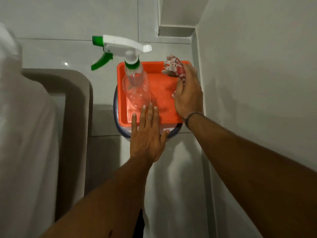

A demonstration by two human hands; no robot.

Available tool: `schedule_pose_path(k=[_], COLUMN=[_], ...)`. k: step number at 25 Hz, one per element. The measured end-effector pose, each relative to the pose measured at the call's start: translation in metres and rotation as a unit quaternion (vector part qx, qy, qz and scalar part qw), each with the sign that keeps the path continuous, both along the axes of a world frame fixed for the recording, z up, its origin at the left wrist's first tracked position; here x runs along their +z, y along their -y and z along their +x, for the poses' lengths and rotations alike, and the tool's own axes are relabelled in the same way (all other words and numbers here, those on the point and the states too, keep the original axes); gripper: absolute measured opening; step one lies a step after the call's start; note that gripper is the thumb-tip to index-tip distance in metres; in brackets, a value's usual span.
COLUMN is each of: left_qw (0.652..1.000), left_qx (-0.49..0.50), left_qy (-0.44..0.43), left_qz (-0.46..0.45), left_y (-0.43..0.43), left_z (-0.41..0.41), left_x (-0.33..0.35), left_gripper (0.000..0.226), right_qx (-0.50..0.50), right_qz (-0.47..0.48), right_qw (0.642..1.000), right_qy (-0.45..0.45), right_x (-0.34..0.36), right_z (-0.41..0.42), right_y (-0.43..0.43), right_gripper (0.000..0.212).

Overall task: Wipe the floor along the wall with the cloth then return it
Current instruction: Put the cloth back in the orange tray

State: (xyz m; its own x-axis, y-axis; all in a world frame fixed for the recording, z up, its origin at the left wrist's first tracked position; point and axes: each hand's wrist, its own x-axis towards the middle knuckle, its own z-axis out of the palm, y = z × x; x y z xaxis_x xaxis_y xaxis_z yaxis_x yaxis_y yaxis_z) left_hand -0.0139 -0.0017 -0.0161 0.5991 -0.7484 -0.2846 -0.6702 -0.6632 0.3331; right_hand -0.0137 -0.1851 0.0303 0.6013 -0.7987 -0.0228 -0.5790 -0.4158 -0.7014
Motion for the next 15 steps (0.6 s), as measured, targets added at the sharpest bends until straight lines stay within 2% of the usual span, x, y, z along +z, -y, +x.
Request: schedule_pose_path(k=[3, 5, 7, 10, 13, 15], left_qw=[1.000, 1.000, 1.000, 1.000, 1.000, 1.000], left_qx=[-0.011, -0.010, -0.005, -0.001, -0.010, -0.014], left_qy=[-0.018, -0.023, -0.017, -0.015, -0.006, -0.011], left_qz=[0.005, 0.005, -0.005, -0.002, -0.002, -0.013], left_y=[-0.003, -0.007, -0.009, -0.010, -0.012, -0.012], left_z=[0.011, 0.007, 0.002, 0.002, -0.001, 0.001], left_x=[-0.019, -0.027, -0.030, -0.034, -0.035, -0.028], left_gripper=[0.087, 0.087, 0.087, 0.089, 0.089, 0.089], right_qx=[0.065, 0.125, 0.162, 0.169, 0.185, 0.172], right_qz=[-0.049, -0.046, -0.009, 0.044, 0.054, 0.068], right_qw=[0.992, 0.965, 0.935, 0.921, 0.911, 0.922], right_qy=[-0.098, -0.224, -0.314, -0.348, -0.365, -0.340], right_x=[-0.027, -0.053, -0.075, -0.089, -0.089, -0.074], right_z=[0.026, 0.020, 0.008, 0.004, 0.005, 0.008], right_y=[0.009, -0.002, -0.015, -0.018, -0.015, -0.015], right_gripper=[0.058, 0.066, 0.079, 0.094, 0.094, 0.092])
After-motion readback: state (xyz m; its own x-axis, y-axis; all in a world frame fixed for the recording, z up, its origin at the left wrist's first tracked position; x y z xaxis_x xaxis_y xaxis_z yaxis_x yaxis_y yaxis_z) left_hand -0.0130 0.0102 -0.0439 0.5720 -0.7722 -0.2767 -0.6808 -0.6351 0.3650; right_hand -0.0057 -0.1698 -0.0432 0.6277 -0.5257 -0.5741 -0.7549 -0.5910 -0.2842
